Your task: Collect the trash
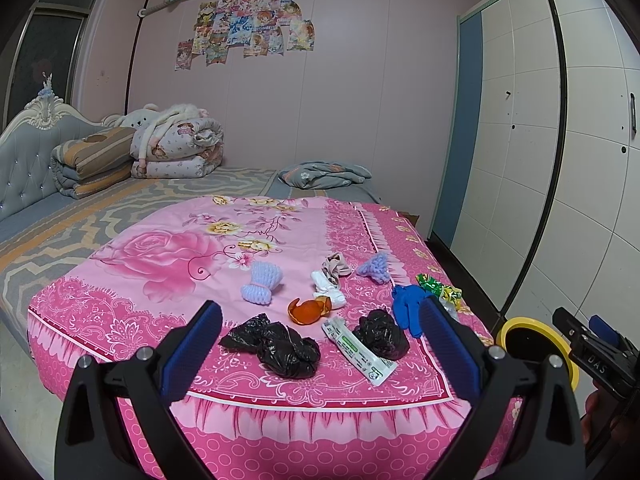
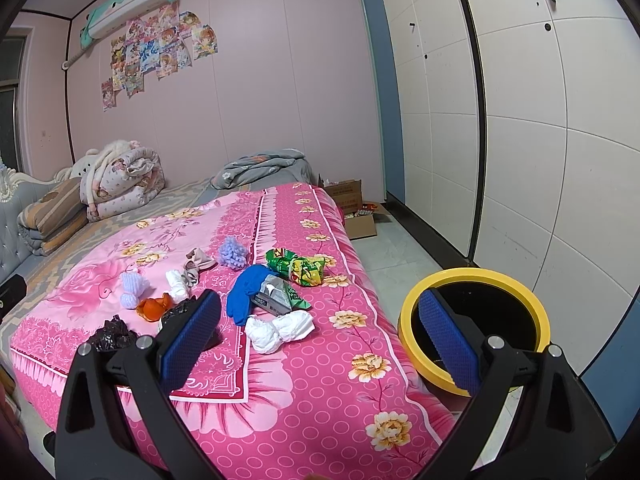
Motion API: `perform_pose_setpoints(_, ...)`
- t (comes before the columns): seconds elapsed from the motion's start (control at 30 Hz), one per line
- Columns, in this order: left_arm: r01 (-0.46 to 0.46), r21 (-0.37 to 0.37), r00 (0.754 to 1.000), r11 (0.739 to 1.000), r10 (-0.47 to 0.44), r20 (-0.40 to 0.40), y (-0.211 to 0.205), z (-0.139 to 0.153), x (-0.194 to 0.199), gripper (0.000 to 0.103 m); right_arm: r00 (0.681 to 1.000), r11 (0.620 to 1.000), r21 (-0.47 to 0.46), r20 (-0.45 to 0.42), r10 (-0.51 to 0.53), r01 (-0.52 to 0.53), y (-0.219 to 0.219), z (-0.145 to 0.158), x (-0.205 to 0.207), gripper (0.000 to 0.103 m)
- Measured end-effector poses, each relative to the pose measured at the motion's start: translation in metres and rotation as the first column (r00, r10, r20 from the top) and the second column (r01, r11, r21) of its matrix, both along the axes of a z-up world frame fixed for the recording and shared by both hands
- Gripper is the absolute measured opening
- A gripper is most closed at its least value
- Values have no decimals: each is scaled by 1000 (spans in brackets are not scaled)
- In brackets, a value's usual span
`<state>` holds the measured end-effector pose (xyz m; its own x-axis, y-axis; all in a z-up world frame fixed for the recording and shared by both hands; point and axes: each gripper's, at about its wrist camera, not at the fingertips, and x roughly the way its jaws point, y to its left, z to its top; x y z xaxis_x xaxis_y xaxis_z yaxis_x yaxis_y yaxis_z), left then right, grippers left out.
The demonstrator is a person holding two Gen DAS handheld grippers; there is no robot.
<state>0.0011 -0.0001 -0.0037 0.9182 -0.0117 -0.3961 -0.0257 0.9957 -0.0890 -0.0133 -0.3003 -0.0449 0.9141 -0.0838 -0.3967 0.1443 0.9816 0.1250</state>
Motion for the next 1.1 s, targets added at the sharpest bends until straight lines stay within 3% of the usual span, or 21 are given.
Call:
perform_pose_setpoints(0.57, -17, 11, 1000, 1000, 17, -22, 3, -3, 9, 95, 999, 1000, -17, -43, 3, -4, 1, -5, 15, 95)
perform_pose_setpoints(0.93, 4, -34, 981, 999, -11, -192, 38, -37, 47, 95, 992, 997, -13, -108, 69, -70, -11, -20, 68, 95)
perform_pose_setpoints(1.1, -20, 17, 968, 1000, 24, -250, 53, -61, 56, 95, 974, 989, 3, -177, 144, -146, -10, -34, 107, 95)
